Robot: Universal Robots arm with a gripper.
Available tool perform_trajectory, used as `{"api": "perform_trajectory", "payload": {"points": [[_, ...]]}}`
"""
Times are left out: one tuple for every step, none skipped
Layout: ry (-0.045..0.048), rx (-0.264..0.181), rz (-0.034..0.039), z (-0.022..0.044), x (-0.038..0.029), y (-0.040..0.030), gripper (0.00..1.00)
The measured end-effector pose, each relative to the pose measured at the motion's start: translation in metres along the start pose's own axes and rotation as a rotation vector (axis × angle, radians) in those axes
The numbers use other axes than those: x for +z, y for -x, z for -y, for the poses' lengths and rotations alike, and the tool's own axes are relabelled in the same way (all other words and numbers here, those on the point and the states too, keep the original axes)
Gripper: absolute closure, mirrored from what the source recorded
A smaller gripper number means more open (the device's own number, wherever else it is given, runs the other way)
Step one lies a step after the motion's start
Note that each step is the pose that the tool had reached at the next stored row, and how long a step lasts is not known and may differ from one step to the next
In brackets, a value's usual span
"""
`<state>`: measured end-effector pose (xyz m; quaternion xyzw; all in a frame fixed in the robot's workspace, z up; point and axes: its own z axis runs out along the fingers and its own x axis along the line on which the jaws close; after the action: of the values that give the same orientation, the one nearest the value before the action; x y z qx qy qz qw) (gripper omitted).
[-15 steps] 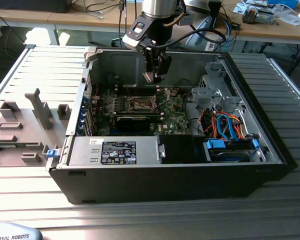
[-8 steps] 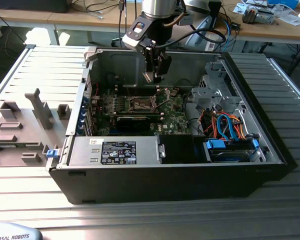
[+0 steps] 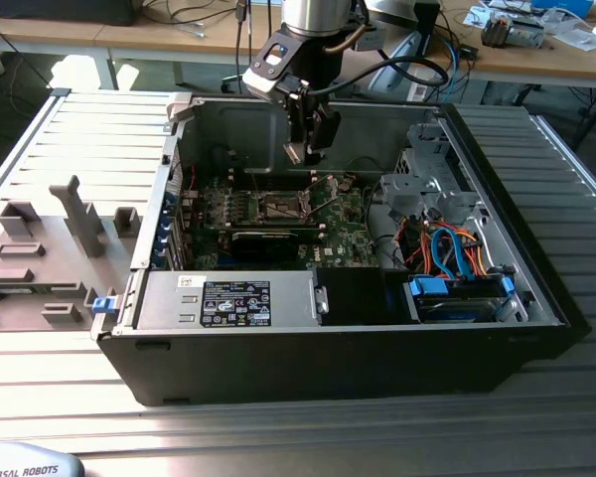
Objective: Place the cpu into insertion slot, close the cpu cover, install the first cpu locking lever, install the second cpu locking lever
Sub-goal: 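Place the cpu into insertion slot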
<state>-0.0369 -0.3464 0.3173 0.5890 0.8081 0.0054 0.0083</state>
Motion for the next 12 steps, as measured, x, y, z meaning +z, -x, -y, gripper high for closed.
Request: {"api": "perform_trajectory", "payload": {"points": [[0.0000, 0.000, 0.0000, 0.0000, 0.0000, 0.0000, 0.46], [0.0000, 0.001, 0.0000, 0.0000, 0.0000, 0.0000, 0.46], [0.0000, 0.001, 0.0000, 0.0000, 0.0000, 0.0000, 0.46], [0.0000, 0.002, 0.0000, 0.0000, 0.0000, 0.0000, 0.46], [0.0000, 0.003, 0.0000, 0.0000, 0.0000, 0.0000, 0.46], [0.0000, 0.003, 0.0000, 0.0000, 0.0000, 0.0000, 0.46], [0.0000, 0.003, 0.0000, 0.0000, 0.0000, 0.0000, 0.46], [0.0000, 0.004, 0.0001, 0.0000, 0.0000, 0.0000, 0.46], [0.0000, 0.004, 0.0001, 0.0000, 0.0000, 0.0000, 0.46], [0.0000, 0.005, 0.0001, 0.0000, 0.0000, 0.0000, 0.46], [0.0000, 0.006, 0.0000, 0.0000, 0.0000, 0.0000, 0.46], [0.0000, 0.006, 0.0001, 0.0000, 0.0000, 0.0000, 0.46]]}}
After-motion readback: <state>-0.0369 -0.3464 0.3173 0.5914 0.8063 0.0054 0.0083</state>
